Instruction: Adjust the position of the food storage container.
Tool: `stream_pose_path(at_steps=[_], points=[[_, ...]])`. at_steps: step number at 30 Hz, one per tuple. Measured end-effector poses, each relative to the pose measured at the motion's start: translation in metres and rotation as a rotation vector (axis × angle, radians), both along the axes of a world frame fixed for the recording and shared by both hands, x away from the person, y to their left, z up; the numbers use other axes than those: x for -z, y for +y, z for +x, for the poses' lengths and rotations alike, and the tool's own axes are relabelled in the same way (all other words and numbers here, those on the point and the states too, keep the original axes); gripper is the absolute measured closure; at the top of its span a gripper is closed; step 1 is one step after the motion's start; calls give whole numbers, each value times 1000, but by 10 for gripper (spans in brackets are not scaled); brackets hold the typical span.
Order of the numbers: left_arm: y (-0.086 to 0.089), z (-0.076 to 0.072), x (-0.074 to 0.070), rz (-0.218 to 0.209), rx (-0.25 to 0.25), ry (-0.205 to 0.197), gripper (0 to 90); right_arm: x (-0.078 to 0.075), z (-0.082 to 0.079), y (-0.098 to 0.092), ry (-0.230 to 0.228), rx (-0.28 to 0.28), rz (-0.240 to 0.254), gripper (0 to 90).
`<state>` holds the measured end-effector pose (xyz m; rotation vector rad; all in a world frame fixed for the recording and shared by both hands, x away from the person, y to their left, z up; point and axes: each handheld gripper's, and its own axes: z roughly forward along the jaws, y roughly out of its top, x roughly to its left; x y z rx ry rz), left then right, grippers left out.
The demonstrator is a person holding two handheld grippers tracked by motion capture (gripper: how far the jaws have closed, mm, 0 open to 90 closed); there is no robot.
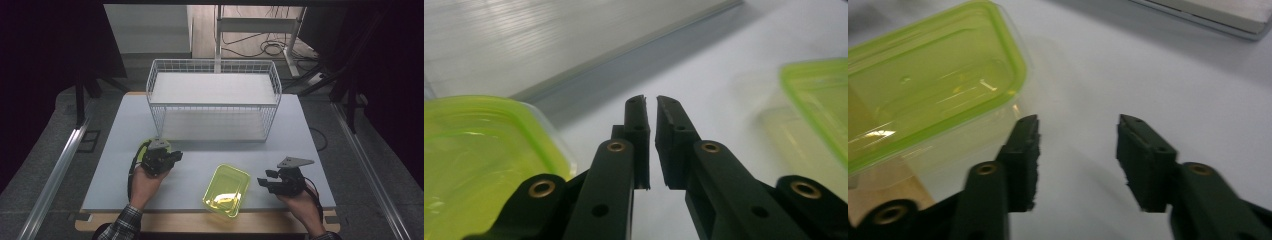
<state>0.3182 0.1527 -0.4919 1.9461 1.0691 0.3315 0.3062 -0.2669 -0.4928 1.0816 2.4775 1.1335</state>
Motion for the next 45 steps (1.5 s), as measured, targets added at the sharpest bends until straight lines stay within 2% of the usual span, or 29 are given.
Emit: stream_pose_path(at_steps=[1,2,3,6,7,8,9,10,12,13,14,15,17,21,23,26,30,31,35,36,38,39,45], points=[[-1,-6,1,-11,12,-11,823,-4,-5,1,-4,-28,-3,648],[-1,-6,1,-11,12,-11,817,-4,-5,1,-4,-28,-3,648],[-1,-11,2,-26,22,-14,805,-8,-11,4,0,-67,2,731],[-2,-17,4,-25,28,-13,741,-10,-20,13,2,-140,-9,820],[-2,-22,6,-21,28,-11,714,-10,-22,17,9,-168,-9,837],[-2,-22,6,-21,28,-11,683,-10,-22,17,9,-168,-9,837],[-2,-25,8,-17,27,-14,683,-10,-24,20,13,-191,-8,849],[-1,-31,10,-19,36,-21,603,-10,-32,29,22,-242,1,875],[0,-34,11,-20,42,-25,545,-10,-37,35,19,-277,-3,884],[1,-41,13,-6,41,-33,514,-10,-41,39,21,-296,-8,885],[1,-41,13,-6,41,-33,492,-10,-41,39,21,-296,-8,885],[3,-44,13,-1,37,-36,468,-10,-46,45,28,-328,-11,886],[6,-49,13,-3,33,-37,454,-9,-50,49,34,-350,-16,886],[11,-58,13,1,21,-35,448,-9,-53,54,40,-380,0,886],[15,-63,14,20,17,-32,450,-8,-56,57,53,-395,20,886],[18,-65,16,38,14,-24,457,-6,-56,64,60,-407,41,885],[21,-67,16,55,8,-20,485,-5,-57,75,53,-427,42,881],[23,-67,16,59,7,-18,520,-5,-56,85,42,-437,37,881],[25,-68,16,52,8,-10,573,-4,-53,95,40,-434,41,881],[25,-68,16,50,11,-8,620,-3,-50,101,41,-433,42,882],[25,-68,16,51,13,-8,656,-2,-49,104,40,-428,40,882],[24,-68,16,58,17,-9,675,0,-45,111,42,-424,33,882],[20,-68,17,65,35,0,723,0,-36,127,34,-428,5,883]])
